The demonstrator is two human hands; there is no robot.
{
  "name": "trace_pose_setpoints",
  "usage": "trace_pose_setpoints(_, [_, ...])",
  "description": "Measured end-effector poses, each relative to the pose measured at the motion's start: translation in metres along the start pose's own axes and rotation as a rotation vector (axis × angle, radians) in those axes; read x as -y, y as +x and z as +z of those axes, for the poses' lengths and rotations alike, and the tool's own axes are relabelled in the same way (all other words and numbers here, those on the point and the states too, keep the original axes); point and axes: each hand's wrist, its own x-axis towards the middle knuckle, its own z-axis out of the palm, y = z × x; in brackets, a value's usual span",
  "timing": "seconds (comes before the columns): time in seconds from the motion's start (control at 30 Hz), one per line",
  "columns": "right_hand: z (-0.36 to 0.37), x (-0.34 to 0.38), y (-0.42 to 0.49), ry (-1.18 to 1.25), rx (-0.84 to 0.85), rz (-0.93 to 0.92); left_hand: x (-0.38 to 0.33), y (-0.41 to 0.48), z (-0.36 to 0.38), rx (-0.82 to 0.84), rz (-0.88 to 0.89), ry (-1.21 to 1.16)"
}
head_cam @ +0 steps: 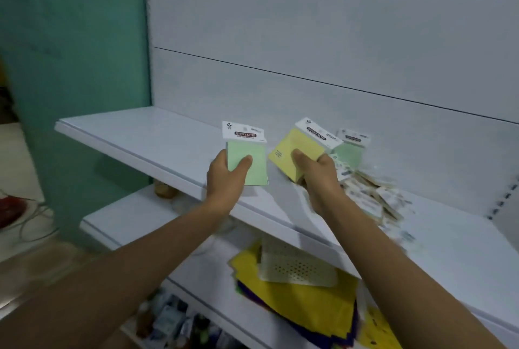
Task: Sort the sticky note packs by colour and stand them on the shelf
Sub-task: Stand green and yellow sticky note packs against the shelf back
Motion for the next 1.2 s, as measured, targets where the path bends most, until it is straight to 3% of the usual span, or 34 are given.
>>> trace_pose_setpoints(0.3, [0.223,-0.019,-0.024,0.036,0.275,-0.078,-0.013,0.056,-0.239,-0.144,0.122,0.078])
trace_pose_setpoints(0.4, [0.276,-0.019,-0.028,0.143,0.348,-0.085,-0.013,0.067,-0.303,-0.199,0.087,0.126])
trace_pose_setpoints(0.5, [0.317,-0.021,-0.027,0.126,0.565,-0.076,-0.011,0.082,-0.337,-0.224,0.014,0.107])
trace_pose_setpoints(0.57, [0.345,-0.028,-0.022,0.043,0.648,-0.088,-0.008,0.095,-0.347,-0.184,-0.023,0.035])
trace_pose_setpoints(0.7, [0.385,-0.033,0.008,-0.039,0.643,-0.158,-0.001,0.128,-0.350,-0.129,0.042,-0.009])
trace_pose_setpoints(0.9, [0.434,-0.046,0.076,0.082,0.738,-0.064,0.008,0.195,-0.360,-0.157,0.151,0.103])
trace_pose_setpoints(0.97, [0.454,-0.053,0.094,0.115,0.708,-0.079,0.011,0.217,-0.365,-0.203,0.195,0.234])
trace_pose_setpoints(1.07, [0.476,-0.063,0.122,0.152,0.666,-0.090,0.022,0.249,-0.368,-0.304,0.336,0.622])
trace_pose_setpoints(1.2, [0.473,-0.072,0.162,0.125,0.594,-0.076,0.038,0.291,-0.353,-0.193,0.443,0.760])
